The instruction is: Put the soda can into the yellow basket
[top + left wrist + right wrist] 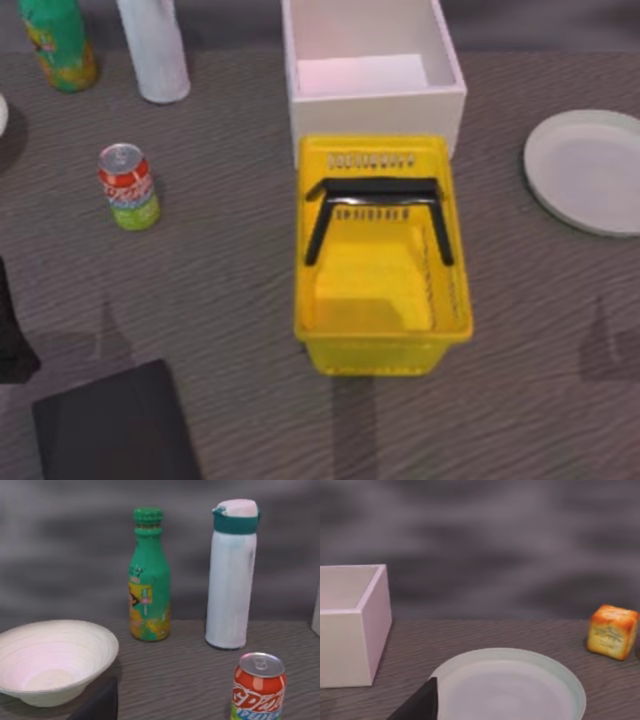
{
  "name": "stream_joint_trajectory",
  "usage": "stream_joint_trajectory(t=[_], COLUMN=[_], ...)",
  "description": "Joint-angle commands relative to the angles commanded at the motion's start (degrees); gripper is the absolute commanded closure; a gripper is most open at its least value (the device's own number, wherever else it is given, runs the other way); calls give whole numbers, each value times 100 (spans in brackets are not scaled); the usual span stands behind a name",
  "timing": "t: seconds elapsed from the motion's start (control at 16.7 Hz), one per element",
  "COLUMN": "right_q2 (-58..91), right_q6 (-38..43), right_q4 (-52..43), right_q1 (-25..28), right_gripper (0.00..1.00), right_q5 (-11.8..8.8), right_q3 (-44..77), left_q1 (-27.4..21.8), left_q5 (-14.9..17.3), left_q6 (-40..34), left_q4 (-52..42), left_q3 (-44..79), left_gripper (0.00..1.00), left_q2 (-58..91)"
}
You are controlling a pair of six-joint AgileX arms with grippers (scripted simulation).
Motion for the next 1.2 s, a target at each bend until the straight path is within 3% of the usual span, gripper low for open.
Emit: stream_joint_trajectory(t=[0.24, 0.54, 1.2], right_q2=[0, 0, 0], right_q6=[0, 0, 0], right_q4=[0, 0, 0], right_q1=[0, 0, 0], right_gripper=[0, 0, 0], right_q5=[0, 0, 0], right_q3=[0, 0, 0], left_q1=[-35, -251, -776], left_q5=[22, 131, 276], left_q6=[49, 459, 2209], left_q4=[-143, -1256, -4999], left_q3=[139, 1352, 6968], left_gripper=[0, 0, 0], left_q2=[169, 1598, 7551])
